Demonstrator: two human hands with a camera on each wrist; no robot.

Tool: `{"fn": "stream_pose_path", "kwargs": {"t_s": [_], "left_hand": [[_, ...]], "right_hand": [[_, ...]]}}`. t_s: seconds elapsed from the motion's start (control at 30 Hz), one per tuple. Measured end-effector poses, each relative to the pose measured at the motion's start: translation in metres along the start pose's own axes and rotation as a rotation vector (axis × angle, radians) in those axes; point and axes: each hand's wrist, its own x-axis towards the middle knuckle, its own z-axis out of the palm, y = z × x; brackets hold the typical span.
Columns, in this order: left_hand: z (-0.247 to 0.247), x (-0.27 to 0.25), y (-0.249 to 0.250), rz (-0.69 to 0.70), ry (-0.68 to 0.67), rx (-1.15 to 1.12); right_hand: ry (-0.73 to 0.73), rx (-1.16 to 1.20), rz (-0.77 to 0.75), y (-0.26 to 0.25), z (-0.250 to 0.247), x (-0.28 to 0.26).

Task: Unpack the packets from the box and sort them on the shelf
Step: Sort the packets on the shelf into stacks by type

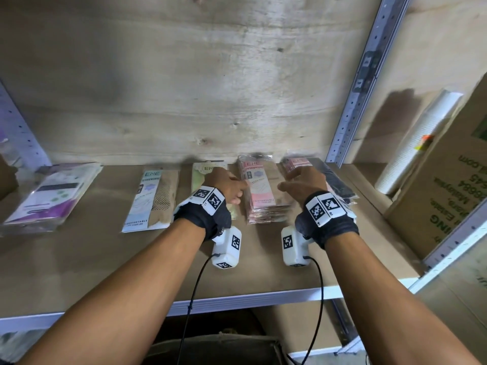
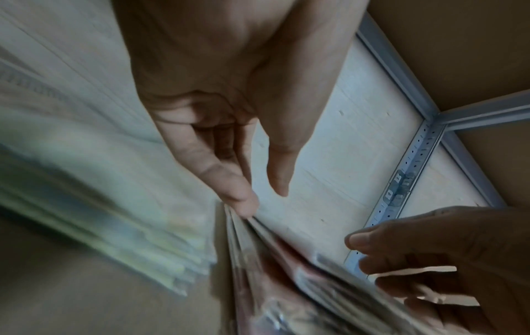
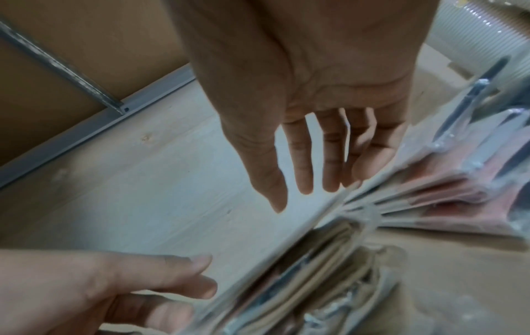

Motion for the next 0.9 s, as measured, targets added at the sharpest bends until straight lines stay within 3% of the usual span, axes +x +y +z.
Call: {"fn": "stream_pose_path", "kwargs": {"t_s": [0.1,0.17,0.33,0.53,0.73,0.9], "left_hand": [[-0.026,-0.008,-0.005,0.094,0.087,-0.001],[-0.047,-0.015,-0.013,0.144,0.152,-0.067],[-0.113,-0.040,-0.052,0.230,0.321,-0.228],[-0.198,-0.054,-0.082,0.243,0.529,-0.393],[-0.276,-0.050,-0.110,0.181,0.597,-0.271],[-0.341,-0.063,-0.142,-0.021,0.683,0.165]], "right_hand": [[0.054,0.028,-0.130,-0.013,0.005,-0.006],[0.015,0.075,-0.202,-0.025,0.013,-0.015],[-0.277,0.394,-0.226,-0.059,0.054,-0.052],[-0.528,0.551,-0.237,-0.109,0.117,-0.088],[-0.623,0.520,-0.285,-0.178,0.176,-0.100],[-0.712,0.461,-0.208,-0.233,0.234,-0.104]]}}
